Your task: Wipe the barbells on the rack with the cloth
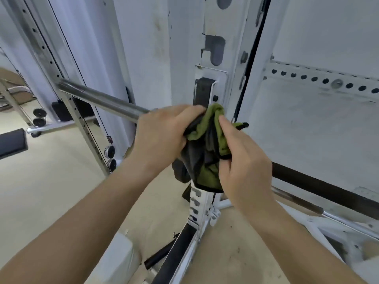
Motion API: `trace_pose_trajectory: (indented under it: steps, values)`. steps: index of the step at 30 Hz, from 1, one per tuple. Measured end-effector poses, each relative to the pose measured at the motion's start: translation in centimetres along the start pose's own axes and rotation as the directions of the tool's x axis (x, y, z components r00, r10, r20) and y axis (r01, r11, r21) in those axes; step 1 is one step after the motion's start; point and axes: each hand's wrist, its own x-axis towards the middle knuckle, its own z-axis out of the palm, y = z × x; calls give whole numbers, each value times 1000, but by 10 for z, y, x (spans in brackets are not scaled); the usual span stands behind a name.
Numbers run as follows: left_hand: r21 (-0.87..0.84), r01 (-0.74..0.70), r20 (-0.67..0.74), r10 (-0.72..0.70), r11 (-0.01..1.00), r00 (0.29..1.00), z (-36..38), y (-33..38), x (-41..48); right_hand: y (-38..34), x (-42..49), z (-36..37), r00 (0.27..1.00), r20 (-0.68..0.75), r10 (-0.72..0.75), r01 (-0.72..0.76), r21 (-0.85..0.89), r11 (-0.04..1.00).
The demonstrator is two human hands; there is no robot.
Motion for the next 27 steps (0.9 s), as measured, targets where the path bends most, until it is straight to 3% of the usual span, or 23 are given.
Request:
trace_pose_trajectory:
  steps: [3, 5, 7, 9, 14, 20, 24, 27]
  values:
    - [-7, 197, -134, -197, 980, 971, -7, -52, 24, -26, 46, 29, 999, -10, -52, 52, -10, 999]
    - [29, 218, -66, -216, 975, 974, 8, -82, 30, -30, 71, 47, 989, 85, -120, 130, -121, 984]
    - [69, 35, 170, -46, 997, 984, 29, -96, 21, -24, 80, 60, 941, 279, -189, 245, -181, 952]
    - [57, -142, 375, 111, 988, 920, 42, -99, 6, -20, 75, 64, 874, 438, -209, 335, -234, 913]
    - [-49, -315, 548, 289, 948, 785, 37, -119, 15, -25, 69, 55, 825, 557, -93, 275, -253, 928]
    - [-175, -324, 663, 355, 930, 660, 29, -131, 34, -14, 52, 63, 857, 506, -98, 295, -325, 898]
    - [-143, -365, 701, 355, 920, 618, 39, -122, 48, -5, 27, 53, 940, 340, -27, 166, -385, 908]
    - [-89, -389, 783, 305, 917, 542, 56, -114, 60, -7, 15, 54, 959, 283, 10, 104, -386, 917]
